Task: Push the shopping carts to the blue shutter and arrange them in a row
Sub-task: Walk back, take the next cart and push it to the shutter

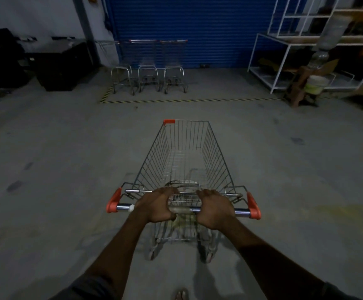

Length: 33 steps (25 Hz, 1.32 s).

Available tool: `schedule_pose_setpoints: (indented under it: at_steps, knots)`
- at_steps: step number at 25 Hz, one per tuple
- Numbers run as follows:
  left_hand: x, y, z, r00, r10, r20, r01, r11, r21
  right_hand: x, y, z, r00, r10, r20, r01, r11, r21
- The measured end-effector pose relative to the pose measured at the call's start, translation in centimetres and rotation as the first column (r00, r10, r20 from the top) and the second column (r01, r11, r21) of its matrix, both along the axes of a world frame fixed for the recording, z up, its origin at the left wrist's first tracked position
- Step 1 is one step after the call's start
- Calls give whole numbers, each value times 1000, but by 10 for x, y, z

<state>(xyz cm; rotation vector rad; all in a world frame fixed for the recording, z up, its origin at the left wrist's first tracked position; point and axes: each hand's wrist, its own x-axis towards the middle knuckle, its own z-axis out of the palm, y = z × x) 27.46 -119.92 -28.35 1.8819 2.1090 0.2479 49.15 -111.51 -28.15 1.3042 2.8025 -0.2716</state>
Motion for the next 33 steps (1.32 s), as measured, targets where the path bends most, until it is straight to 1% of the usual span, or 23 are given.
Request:
schedule_pose_setpoints:
  at_steps: [3,5,8,9,11,14,16,19,21,23,24,26,27,29,31,33]
  knots:
    - [-8,59,0,1000,-19,10,18,997,80,-8,54,-8,1000,-22,-12,24,992,122]
    - [-13,99,1,999,-45,-21,47,996,80,-12,91,-11,999,-8,32,2,985,173]
    - [-17,160,1,993,-51,-109,53,998,24,-19,147,-1,991,-61,120,44,990,133]
    - [-18,182,1,987,-70,-142,70,998,-7,-22,167,2,987,-77,144,57,989,138]
    - [-18,225,3,982,-114,-152,108,993,-46,-28,209,7,981,-111,159,82,980,180]
    - [-20,286,0,982,-115,-148,109,993,-49,-31,268,2,967,-200,158,178,973,144]
    - [-22,328,-4,977,-140,-162,134,990,-47,-31,308,-1,962,-222,157,194,965,177]
    - [-27,392,-7,974,-153,-169,151,988,-25,-35,369,2,952,-233,198,202,965,164]
    - [-32,435,-8,966,-156,-207,164,986,20,-38,415,-4,960,-241,139,210,956,207]
    - [-36,475,-7,967,-130,-218,144,988,49,-40,459,-11,979,-204,22,197,963,185]
    - [-37,494,-7,967,-119,-225,136,989,61,-40,480,-14,985,-171,-14,171,967,191]
    - [-38,533,-5,971,-86,-223,109,990,92,-39,522,-17,994,-83,-77,100,961,258]
    - [-40,553,-4,977,-77,-199,99,990,103,-39,543,-17,995,-43,-88,64,967,247]
    - [-42,590,-3,986,-86,-144,101,989,106,-41,585,-17,999,14,-47,-3,974,228]
    - [-47,633,-3,983,-105,-150,120,988,96,-47,628,-13,1000,26,-11,-24,980,197]
    - [-51,673,-1,987,-88,-136,97,993,62,-50,670,-12,999,31,36,-36,989,141]
